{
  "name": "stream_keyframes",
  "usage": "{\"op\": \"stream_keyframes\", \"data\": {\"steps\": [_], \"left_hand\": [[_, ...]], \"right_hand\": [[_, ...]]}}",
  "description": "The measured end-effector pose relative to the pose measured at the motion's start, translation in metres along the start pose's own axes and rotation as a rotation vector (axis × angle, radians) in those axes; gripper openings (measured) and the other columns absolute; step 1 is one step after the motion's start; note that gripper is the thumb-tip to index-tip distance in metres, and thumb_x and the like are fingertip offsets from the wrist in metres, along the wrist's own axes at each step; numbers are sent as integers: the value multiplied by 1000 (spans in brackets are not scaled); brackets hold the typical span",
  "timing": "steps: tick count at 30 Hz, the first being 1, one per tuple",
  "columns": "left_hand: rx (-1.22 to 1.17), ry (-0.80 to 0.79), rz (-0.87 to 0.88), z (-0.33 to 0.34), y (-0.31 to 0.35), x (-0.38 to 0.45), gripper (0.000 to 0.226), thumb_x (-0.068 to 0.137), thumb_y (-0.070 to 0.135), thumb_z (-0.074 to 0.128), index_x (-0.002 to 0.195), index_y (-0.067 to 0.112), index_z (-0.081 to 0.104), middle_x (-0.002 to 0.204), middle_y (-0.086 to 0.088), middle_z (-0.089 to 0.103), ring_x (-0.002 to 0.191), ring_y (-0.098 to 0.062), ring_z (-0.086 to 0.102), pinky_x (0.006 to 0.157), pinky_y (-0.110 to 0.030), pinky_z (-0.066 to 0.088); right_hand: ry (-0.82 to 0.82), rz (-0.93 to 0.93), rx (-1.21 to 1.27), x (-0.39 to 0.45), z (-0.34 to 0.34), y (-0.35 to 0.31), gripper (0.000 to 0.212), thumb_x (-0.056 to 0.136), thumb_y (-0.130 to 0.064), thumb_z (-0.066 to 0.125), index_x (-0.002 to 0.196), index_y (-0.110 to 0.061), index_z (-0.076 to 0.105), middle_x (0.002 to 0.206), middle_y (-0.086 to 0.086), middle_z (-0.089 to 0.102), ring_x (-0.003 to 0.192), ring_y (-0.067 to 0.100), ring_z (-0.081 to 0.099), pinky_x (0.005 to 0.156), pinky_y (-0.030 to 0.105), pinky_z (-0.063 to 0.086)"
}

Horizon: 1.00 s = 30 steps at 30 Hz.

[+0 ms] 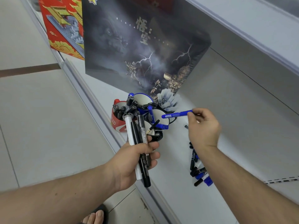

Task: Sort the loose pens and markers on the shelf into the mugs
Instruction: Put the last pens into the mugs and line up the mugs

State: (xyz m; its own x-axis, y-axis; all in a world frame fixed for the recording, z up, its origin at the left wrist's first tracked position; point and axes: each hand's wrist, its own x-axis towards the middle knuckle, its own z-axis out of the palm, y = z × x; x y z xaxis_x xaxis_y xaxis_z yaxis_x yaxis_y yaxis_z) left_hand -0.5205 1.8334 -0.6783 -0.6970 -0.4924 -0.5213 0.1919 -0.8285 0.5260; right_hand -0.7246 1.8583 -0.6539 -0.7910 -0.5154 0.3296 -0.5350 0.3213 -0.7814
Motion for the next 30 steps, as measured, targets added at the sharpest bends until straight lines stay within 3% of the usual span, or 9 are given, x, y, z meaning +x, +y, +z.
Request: {"op": "stream_keyframes", "data": {"steps": [3, 5, 10, 15, 18, 22, 24, 27, 30], "left_hand": [[32, -43, -17, -1, -2, -1, 39, 83, -8, 53, 113, 16, 62, 102, -5, 73, 71, -19, 67, 61, -30, 54], [47, -86, -30, -2, -2, -2, 45, 75, -7, 56, 113, 16, 63, 102, -5, 73, 71, -19, 67, 63, -30, 55], [51, -157, -52, -6, 0, -2, 54, 61, 1, 57, 113, 16, 65, 103, -6, 74, 72, -20, 68, 66, -32, 55], [102, -164, -44, -5, 1, -4, 56, 60, 3, 58, 115, 17, 64, 99, -5, 74, 71, -19, 69, 64, -31, 55], [113, -167, -39, -4, 3, -6, 57, 61, 2, 58, 115, 16, 64, 97, -5, 74, 70, -20, 68, 65, -31, 54], [159, -166, -24, -2, 3, -7, 53, 63, -1, 59, 114, 12, 62, 92, -6, 73, 71, -22, 66, 65, -33, 53], [243, -136, 17, -1, 2, -7, 41, 66, -2, 61, 106, 8, 64, 82, -4, 69, 68, -21, 64, 64, -33, 52], [377, -80, 77, 2, 1, -7, 23, 78, -9, 59, 96, 5, 63, 70, -4, 57, 59, -16, 54, 58, -28, 48], [413, -50, 90, 2, -1, -6, 22, 80, -11, 55, 93, 6, 60, 64, -3, 54, 56, -14, 51, 55, -27, 44]], "right_hand": [[-27, -71, -97, 0, 25, 12, 10, 85, -9, 69, 83, -19, 69, 88, 3, 71, 78, 15, 68, 71, 13, 43], [-81, -95, -185, -1, 38, 19, 6, 85, -9, 69, 86, -13, 73, 88, 4, 71, 79, 19, 67, 71, 17, 41], [-299, -35, -387, -5, 48, 25, 16, 91, -17, 62, 100, -21, 75, 93, -1, 74, 78, 16, 60, 71, 23, 45], [-346, -61, -437, 1, 39, 9, 24, 91, -12, 57, 104, -19, 76, 110, -3, 72, 102, 20, 63, 82, 21, 42], [-259, -56, -216, -9, 27, -17, 20, 88, -8, 60, 90, -22, 75, 95, -7, 71, 84, 9, 62, 79, 23, 46], [-403, 12, 43, -40, 8, -62, 16, 82, -15, 70, 74, -28, 69, 58, -3, 58, 55, 8, 51, 61, 27, 47], [-518, -53, -70, -59, 0, -76, 14, 76, -33, 74, 85, -30, 64, 52, -4, 53, 50, 8, 49, 56, 26, 46], [-656, -157, -358, -73, -5, -78, 53, 65, -63, 68, 109, -44, 42, 59, -12, 57, 58, 5, 56, 57, 25, 46], [-702, -117, -342, -74, -7, -74, 54, 70, -55, 72, 112, -48, 39, 68, -16, 59, 63, 2, 56, 56, 15, 40]]}}
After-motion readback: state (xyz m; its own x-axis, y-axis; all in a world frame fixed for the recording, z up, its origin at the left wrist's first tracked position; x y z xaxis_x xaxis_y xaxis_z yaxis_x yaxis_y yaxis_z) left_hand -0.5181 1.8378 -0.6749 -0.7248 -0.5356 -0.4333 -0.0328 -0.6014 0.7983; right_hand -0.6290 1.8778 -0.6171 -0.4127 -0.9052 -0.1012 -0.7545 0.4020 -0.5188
